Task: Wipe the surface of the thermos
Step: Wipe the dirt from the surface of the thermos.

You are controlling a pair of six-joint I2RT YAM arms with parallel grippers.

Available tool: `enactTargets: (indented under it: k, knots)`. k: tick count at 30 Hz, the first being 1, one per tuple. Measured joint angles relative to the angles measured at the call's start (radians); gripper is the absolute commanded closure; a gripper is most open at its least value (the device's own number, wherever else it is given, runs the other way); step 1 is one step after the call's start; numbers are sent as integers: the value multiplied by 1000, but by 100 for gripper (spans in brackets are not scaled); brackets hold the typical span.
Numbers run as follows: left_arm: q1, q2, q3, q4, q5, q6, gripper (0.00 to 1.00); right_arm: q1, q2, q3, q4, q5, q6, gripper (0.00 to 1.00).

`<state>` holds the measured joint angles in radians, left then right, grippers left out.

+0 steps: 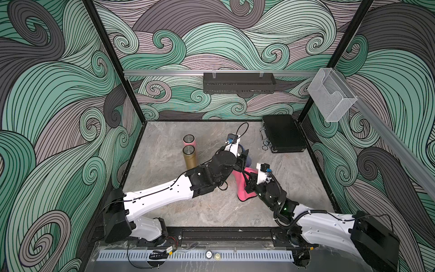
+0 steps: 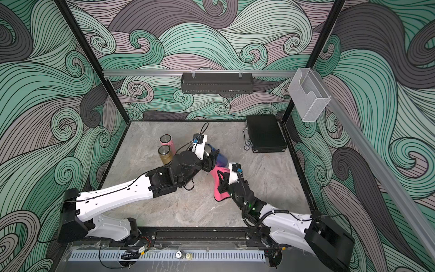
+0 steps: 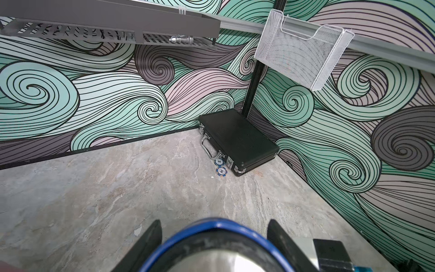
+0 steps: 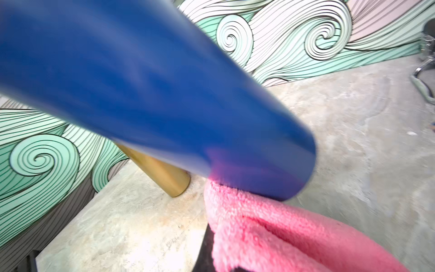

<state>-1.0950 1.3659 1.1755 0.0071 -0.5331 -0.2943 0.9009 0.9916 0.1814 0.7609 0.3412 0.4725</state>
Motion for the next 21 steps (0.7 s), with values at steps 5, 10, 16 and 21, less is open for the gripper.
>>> enactTargets:
  k: [5, 10, 16, 21]
  knots:
    - [13, -27, -10, -8, 48, 52, 100, -3, -199, -11, -92, 56, -14, 100]
    - [43, -72, -68, 12, 165, 102, 100, -5, -421, -3, -219, 74, -26, 100]
    - [59, -74, -108, 34, 357, 149, 100, -8, -455, 109, -293, 23, -27, 100]
    - [59, -74, -124, 45, 441, 177, 100, -8, -306, 192, -256, -25, -14, 100]
